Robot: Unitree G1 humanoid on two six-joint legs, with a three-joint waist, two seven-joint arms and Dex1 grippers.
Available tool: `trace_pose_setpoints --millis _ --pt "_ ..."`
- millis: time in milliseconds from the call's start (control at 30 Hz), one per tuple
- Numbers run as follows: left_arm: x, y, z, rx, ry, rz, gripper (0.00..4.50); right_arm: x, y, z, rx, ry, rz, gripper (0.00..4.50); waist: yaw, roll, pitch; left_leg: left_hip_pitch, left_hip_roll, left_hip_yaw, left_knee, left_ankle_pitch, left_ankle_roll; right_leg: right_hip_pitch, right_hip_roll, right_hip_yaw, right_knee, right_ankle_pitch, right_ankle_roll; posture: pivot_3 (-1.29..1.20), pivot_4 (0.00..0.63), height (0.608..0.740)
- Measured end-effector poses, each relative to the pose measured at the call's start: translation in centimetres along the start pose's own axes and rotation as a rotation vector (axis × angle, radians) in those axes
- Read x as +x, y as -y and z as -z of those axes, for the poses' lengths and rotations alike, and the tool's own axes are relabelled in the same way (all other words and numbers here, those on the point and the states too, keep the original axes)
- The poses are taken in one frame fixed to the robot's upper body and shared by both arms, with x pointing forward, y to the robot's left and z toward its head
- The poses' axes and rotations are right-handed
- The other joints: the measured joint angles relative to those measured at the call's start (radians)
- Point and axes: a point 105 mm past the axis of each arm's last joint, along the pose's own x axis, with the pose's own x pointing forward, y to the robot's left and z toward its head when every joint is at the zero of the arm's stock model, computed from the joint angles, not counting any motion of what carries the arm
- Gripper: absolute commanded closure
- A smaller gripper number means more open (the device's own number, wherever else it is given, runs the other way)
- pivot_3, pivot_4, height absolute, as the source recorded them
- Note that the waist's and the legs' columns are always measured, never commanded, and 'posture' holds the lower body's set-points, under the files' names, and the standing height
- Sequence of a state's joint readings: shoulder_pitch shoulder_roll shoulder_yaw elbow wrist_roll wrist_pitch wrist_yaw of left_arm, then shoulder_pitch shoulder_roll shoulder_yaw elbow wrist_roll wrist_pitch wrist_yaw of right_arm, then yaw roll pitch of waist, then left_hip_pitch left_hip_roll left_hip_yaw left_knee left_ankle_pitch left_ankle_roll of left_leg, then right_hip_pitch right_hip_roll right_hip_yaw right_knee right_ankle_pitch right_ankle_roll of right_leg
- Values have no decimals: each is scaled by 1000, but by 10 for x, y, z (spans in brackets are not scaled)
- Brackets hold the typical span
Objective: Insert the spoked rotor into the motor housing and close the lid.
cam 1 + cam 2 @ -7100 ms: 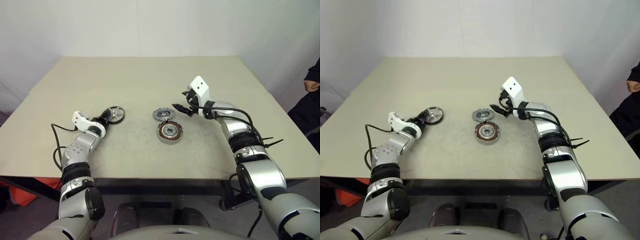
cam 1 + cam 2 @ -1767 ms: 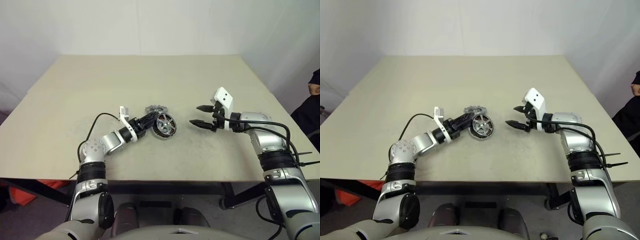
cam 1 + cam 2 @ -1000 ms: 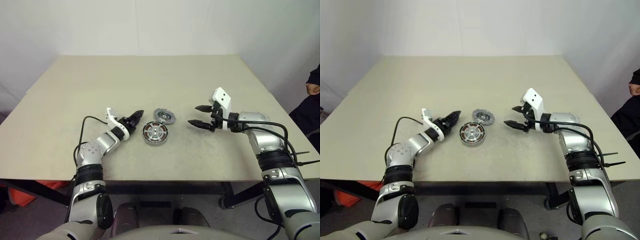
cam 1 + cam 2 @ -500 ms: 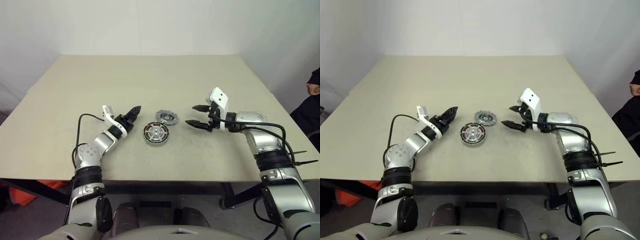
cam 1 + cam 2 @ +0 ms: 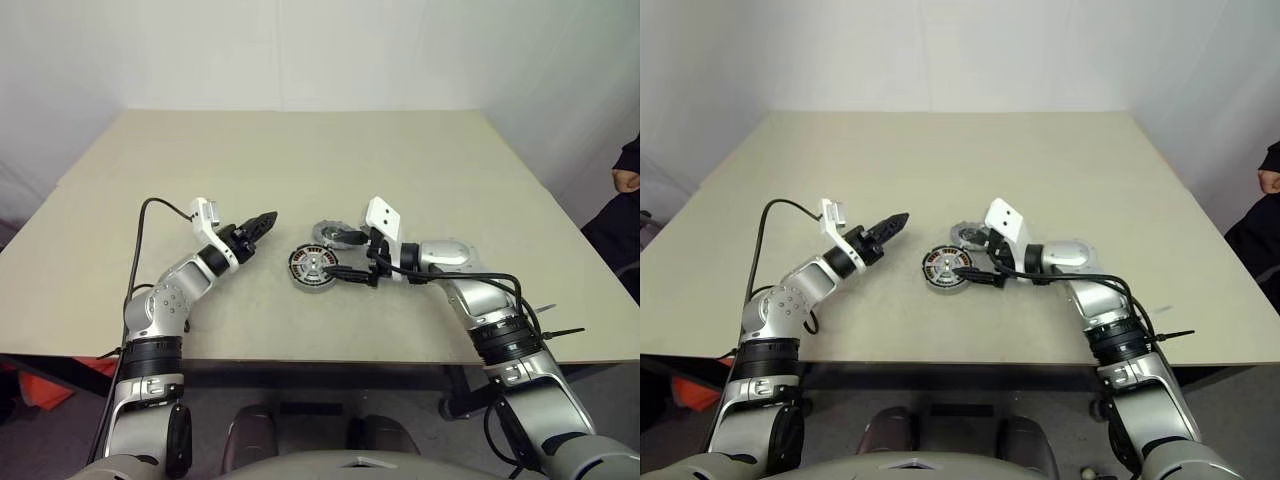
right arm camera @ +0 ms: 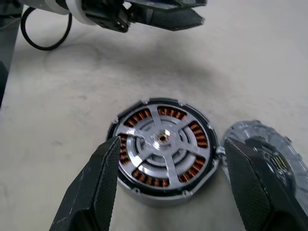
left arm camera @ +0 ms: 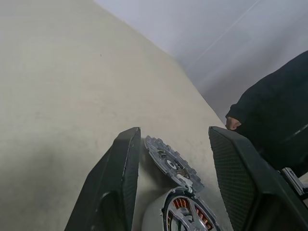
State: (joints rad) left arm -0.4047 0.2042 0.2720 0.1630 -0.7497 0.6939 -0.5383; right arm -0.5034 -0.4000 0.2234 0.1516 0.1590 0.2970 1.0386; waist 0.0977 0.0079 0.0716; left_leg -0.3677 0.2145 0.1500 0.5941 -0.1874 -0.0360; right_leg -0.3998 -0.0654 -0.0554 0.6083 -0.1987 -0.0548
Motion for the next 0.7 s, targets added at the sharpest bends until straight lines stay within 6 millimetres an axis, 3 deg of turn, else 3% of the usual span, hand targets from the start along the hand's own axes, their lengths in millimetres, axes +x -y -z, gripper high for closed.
trace_pose_setpoints --millis 133,533,700 --pt "-2 -3 4 -1 -1 -14 2087 11 2 -4 -11 -5 1 2302 -2 0 0 0 -1 0 0 0 0 0 0 0 0 0 0 0 0 740" --pt "-4 -7 5 1 8 -42 2087 35 0 -8 -14 -4 -30 2302 -2 0 0 0 -1 0 0 0 0 0 0 0 0 0 0 0 0 740" --pt "-6 -8 5 5 11 -55 2087 46 -5 14 50 -63 -35 2302 -1 0 0 0 -1 0 0 0 0 0 0 0 0 0 0 0 0 740"
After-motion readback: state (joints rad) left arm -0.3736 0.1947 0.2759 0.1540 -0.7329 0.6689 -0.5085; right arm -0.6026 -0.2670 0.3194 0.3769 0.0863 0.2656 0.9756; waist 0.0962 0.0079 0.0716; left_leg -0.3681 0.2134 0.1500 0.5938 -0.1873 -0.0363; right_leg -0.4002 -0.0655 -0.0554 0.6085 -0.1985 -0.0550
